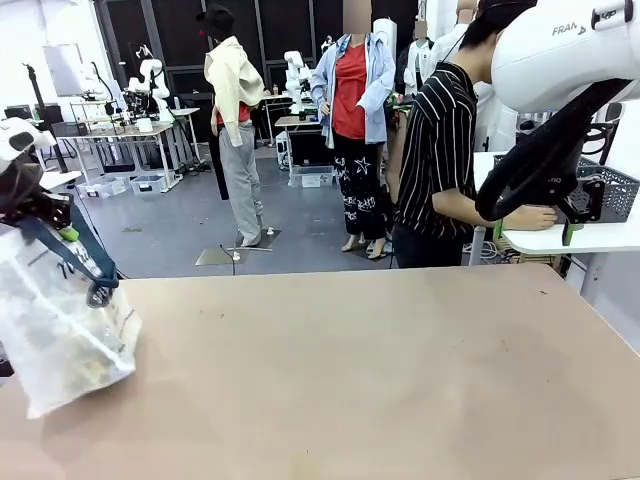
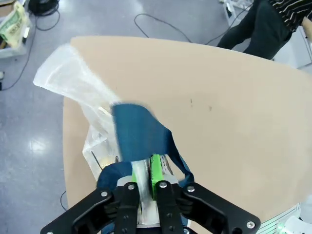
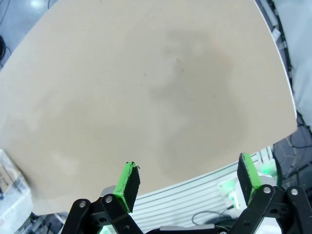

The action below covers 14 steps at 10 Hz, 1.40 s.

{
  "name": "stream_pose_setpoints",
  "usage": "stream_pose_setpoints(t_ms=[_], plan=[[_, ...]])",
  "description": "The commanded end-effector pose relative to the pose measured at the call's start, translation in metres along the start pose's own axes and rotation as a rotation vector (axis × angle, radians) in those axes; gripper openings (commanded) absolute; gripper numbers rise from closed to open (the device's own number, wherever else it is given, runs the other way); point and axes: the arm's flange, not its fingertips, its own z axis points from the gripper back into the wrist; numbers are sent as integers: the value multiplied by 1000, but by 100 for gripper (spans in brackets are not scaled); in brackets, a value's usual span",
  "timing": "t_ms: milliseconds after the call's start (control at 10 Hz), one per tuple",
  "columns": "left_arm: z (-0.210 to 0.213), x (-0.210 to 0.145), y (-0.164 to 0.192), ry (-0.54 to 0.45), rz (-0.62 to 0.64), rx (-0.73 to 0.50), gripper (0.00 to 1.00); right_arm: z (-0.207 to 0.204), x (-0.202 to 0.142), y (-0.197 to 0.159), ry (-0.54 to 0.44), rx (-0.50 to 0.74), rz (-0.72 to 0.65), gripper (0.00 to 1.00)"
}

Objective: Transfer purchased items from the store into the shopping bag.
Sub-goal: Move the Reusable shopping bag to the right side of the table.

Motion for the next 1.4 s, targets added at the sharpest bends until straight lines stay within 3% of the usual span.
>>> stream_pose_setpoints(t_ms=[0,200,400,600,900,1100,1300], plan=[[21,9,-8,-35,18,71,63,2,0,0,-3,-15,5,100],[40,3,-18,-105,11,91,100,2,0,0,-3,-15,5,100],[60,-5,-35,-201,-9,108,100,2,0,0,-3,-15,5,100],[82,-13,-77,-316,-76,102,100,2,0,0,-3,-15,5,100],[75,-13,-204,-389,-342,139,100,2,0,0,-3,-15,5,100],[39,-12,-279,-292,-536,53,100,2,0,0,-3,-15,5,100],[-4,-9,-316,-190,-627,49,100,2,0,0,-3,-15,5,100]])
